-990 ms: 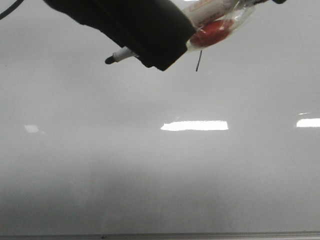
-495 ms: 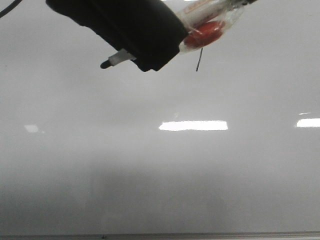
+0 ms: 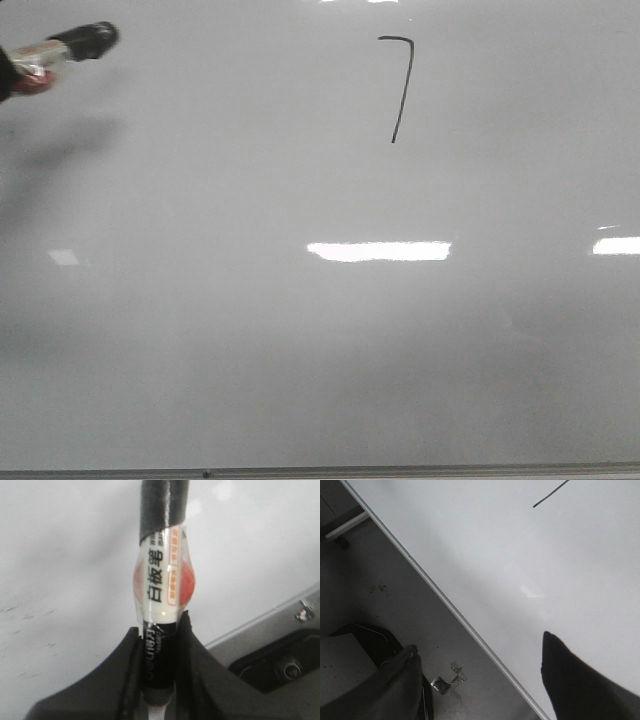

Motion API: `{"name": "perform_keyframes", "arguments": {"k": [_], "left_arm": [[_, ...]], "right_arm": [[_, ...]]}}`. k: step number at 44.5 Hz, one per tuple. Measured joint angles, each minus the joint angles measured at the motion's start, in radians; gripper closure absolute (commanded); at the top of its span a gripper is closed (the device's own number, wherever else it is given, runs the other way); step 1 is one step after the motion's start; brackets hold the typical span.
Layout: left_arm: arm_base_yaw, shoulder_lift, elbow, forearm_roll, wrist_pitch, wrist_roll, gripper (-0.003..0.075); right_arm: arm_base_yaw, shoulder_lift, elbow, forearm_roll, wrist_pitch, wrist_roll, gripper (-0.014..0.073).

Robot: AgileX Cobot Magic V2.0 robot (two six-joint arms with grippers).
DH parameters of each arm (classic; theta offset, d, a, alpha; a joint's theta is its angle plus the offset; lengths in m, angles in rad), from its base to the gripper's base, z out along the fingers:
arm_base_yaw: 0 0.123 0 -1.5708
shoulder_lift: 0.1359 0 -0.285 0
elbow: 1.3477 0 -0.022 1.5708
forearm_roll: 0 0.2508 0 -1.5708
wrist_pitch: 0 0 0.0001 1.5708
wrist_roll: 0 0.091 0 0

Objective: Write number 7 on whiteboard

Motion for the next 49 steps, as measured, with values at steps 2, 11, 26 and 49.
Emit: {"name": "perform_keyframes", "arguments": {"k": [2,11,26,49], "left_arm": [[0.050,-0.015,0.026,0.002,-0.045,-0.009,0.0683],[0.264,-0.049,0.183,-0.105,-0.370,-0.026,0.0683],[0.318,0.068,0.297,-0.215,-0.710,-0.028,0.0673],[0.318,0.115,0.297,-0.218,-0.771,-0.028,0.0312]], "right_arm": [[0.000,0.000,0.000,0.000,0.000,0.002,0.0064],[0.000,0.000,0.000,0.000,0.000,0.002,0.0064],[0.000,0.000,0.000,0.000,0.000,0.002,0.0064],[-0.002,0.000,0.000,-0.010,0.000,0.027,0.0064]]}}
